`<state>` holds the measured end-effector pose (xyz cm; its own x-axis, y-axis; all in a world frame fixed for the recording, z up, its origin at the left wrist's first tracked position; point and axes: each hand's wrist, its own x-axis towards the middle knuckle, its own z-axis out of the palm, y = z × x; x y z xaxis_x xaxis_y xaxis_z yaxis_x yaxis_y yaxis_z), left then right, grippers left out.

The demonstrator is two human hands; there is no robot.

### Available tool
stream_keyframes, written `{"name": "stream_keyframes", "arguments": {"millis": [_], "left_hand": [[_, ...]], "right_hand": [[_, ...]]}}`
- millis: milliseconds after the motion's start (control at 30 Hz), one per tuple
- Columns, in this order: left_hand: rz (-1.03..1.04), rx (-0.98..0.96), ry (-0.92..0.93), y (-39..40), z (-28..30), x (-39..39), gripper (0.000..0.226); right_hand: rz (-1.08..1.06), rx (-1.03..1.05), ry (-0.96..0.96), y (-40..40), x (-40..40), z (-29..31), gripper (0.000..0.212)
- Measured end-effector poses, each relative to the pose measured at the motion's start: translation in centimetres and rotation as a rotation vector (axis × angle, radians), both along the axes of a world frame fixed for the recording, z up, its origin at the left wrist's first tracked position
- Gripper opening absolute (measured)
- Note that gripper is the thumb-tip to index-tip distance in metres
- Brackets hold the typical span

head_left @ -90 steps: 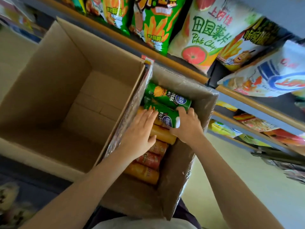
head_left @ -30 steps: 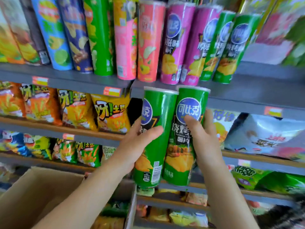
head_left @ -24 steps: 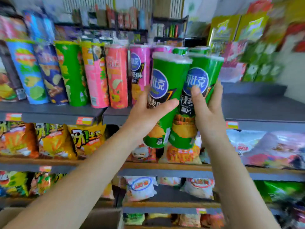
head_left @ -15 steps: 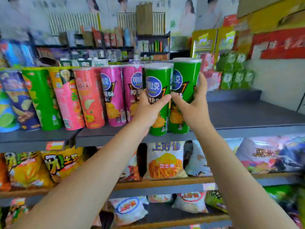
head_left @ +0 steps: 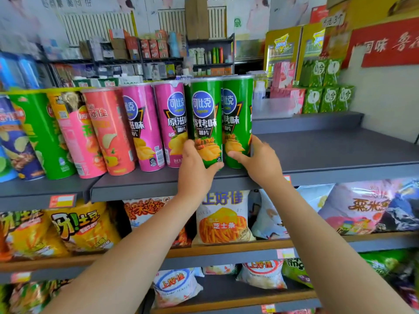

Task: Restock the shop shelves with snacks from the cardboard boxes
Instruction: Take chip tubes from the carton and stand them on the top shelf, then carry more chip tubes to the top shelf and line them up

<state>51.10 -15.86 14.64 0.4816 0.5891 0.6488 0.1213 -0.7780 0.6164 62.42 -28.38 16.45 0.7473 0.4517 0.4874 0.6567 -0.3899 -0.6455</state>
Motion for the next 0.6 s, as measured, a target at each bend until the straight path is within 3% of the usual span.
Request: {"name": "stream_keyframes", "arguments": {"millis": [267, 433, 600], "left_hand": [[0.044, 0.235, -0.056, -0.1, -1.0, -0.1, 0.041], [0.080, 0.246, -0.028, 0.1, -1.1, 0.1, 0.024], [0.089, 0.242, 0.010, 0.4, -1.1, 0.4, 0.027]], "right_hand": [[-0.055, -0.037, -0.056, 0.4, 0.1, -1.3, 0.042], [-0.043, -0.111, -0.158, 0.5, 0.2, -1.3, 0.030], [-0.062, -0.156, -0.209, 0.5, 0.2, -1.3, 0.019]]}}
